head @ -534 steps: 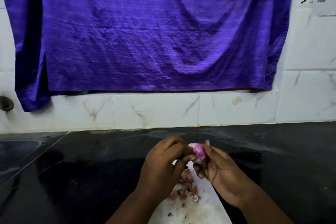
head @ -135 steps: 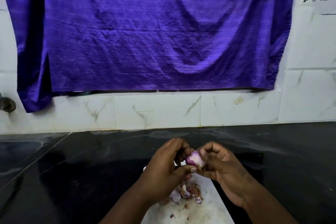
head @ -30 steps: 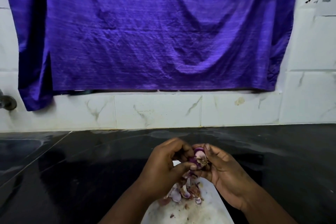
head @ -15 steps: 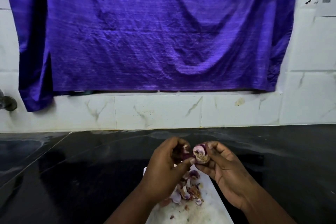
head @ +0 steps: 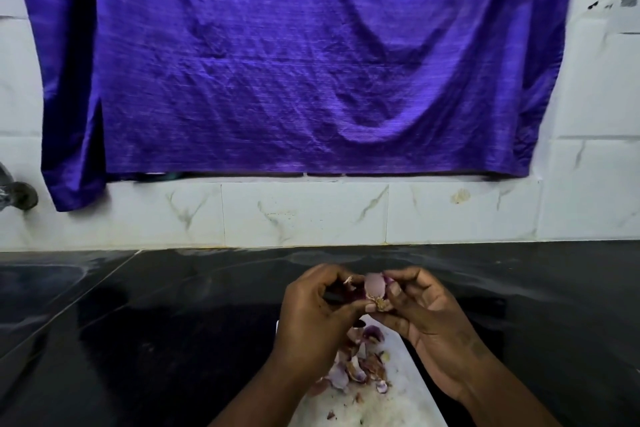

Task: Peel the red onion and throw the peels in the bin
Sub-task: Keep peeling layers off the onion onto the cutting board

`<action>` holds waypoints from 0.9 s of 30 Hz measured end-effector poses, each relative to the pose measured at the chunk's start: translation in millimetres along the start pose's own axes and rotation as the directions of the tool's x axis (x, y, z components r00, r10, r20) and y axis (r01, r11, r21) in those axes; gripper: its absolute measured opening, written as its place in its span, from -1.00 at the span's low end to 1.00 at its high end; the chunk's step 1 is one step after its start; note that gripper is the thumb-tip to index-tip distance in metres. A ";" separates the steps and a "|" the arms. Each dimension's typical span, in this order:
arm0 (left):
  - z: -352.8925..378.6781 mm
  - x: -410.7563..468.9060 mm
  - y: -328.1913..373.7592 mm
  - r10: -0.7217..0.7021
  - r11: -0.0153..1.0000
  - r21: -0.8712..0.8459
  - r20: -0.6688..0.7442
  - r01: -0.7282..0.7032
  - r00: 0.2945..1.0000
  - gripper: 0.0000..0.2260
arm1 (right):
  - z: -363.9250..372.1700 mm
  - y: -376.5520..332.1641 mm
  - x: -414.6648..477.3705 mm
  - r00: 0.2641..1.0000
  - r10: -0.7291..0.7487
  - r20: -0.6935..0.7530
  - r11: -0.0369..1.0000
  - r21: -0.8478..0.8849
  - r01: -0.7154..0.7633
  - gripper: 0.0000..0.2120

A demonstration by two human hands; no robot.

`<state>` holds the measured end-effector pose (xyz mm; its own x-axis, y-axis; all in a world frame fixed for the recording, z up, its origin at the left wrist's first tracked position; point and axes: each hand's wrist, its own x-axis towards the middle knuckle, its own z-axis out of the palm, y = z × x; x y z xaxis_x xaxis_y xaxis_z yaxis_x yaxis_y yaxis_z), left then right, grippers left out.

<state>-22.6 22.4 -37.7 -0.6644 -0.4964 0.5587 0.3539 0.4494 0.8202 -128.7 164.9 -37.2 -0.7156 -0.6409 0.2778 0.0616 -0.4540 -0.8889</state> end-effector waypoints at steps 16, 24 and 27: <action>-1.4 0.0 0.3 0.028 0.999 0.013 0.149 -0.030 0.988 -0.83 | 1.1 1.3 2.0 0.997 -0.081 0.017 0.996 -0.044 0.082 -0.41; -2.0 -0.8 3.0 0.028 0.997 0.060 0.191 -0.040 0.981 -0.83 | 2.3 1.6 1.2 0.988 -0.154 0.000 0.983 -0.103 0.153 -0.63; -0.8 -4.2 6.1 0.033 0.995 0.078 0.286 -0.057 0.958 -0.87 | -0.4 3.8 5.0 0.976 -0.201 -0.087 0.969 -0.167 0.184 -0.63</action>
<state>-17.0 26.6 -35.0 -0.8131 -0.2480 0.5267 0.3390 0.5339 0.7746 -132.3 160.2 -39.3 -0.7708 -0.4809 0.4178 -0.1881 -0.4548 -0.8705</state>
